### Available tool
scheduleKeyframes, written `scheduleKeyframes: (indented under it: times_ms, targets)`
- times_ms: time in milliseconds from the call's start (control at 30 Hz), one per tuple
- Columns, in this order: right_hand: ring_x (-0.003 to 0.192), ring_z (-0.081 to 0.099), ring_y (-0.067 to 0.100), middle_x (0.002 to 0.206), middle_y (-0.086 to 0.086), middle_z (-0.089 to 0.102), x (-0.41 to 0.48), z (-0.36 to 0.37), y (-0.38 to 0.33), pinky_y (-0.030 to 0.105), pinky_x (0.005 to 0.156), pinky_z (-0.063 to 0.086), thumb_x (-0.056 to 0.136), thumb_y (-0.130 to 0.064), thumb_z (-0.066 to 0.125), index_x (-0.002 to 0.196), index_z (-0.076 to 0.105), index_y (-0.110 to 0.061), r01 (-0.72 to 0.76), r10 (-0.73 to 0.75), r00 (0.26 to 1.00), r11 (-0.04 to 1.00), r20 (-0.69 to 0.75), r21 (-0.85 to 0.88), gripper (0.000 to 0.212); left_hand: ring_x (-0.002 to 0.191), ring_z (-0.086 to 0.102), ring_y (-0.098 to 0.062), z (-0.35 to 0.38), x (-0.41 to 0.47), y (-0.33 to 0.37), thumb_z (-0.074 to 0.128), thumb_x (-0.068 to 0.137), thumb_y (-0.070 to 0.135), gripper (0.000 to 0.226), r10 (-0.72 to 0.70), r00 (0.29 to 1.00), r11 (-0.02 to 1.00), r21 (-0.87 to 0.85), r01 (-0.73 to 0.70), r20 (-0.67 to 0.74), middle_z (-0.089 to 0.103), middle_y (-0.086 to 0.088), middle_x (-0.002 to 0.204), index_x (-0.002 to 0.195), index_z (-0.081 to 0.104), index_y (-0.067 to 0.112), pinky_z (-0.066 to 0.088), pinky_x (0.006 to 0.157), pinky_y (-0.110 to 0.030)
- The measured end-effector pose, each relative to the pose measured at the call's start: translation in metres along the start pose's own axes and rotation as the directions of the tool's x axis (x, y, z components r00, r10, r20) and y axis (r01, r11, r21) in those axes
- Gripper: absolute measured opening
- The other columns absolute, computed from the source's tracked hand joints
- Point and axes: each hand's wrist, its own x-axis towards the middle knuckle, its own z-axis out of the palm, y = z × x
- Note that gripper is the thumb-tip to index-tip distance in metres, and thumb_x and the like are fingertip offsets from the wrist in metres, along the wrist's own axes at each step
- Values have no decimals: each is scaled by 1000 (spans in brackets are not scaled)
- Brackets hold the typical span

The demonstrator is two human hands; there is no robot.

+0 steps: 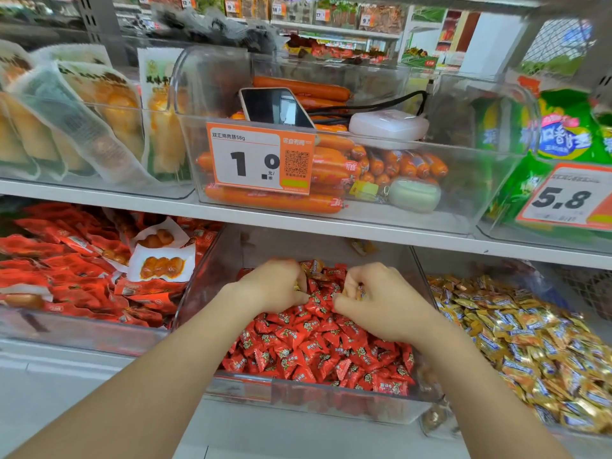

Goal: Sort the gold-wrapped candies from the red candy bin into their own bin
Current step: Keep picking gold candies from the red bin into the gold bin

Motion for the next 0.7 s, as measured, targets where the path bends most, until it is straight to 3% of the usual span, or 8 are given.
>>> scheduleKeyframes:
  times_ms: [100, 200, 300, 467, 600, 700]
  targets:
    - [55, 43, 7, 58, -9, 54, 2, -1, 3, 18, 51, 38, 86, -32, 72, 74, 55, -18, -11, 14, 998, 999, -68, 43, 25, 90, 67, -14, -1, -6, 5, 77, 91, 40, 17, 14, 999, 998, -58, -12, 38, 70, 7, 101, 98, 77, 25, 49, 75, -22]
    - [58, 55, 10, 71, -6, 61, 6, 1, 6, 18, 51, 41, 89, -30, 67, 94, 62, -26, -48, 57, 992, 995, -110, 85, 8, 95, 67, -20, 1, -13, 7, 72, 92, 41, 20, 3, 996, 998, -67, 3, 88, 72, 2, 101, 94, 73, 21, 55, 86, -32]
    - [58, 61, 8, 73, -3, 69, 8, 5, 9, 17, 53, 46, 91, -24, 64, 108, 70, -31, -56, 67, 992, 993, -107, 106, 19, 83, 66, -25, -2, -25, 12, 66, 95, 38, 29, 5, 1000, 992, -126, -3, 17, 71, -4, 83, 88, 70, 10, 55, 79, -38]
    - [55, 62, 9, 74, -3, 71, 6, 7, 7, 22, 50, 47, 99, -21, 54, 103, 71, -33, -66, 85, 994, 968, -67, 243, 21, 83, 63, -7, -24, -53, 9, 77, 89, 54, 31, -77, 972, 918, -396, -19, -223, 70, 9, 89, 101, 69, 26, 44, 70, -22]
    - [47, 53, 6, 65, -6, 63, -7, 7, 6, 20, 41, 37, 104, -37, 56, 95, 71, -31, -62, 88, 994, 943, -65, 328, 19, 52, 49, 0, -28, -79, 14, 81, 84, 56, 39, -138, 965, 879, -476, 15, -224, 58, 16, 56, 82, 66, 20, 35, 50, -15]
    - [43, 45, 8, 59, -3, 50, -28, -7, 4, 20, 39, 31, 106, -51, 52, 84, 68, -19, -64, 94, 995, 887, -44, 457, 42, 43, 39, -4, -29, -94, 31, 78, 89, 51, 38, -154, 958, 864, -504, 11, -243, 47, 14, 49, 83, 66, 16, 30, 43, -17]
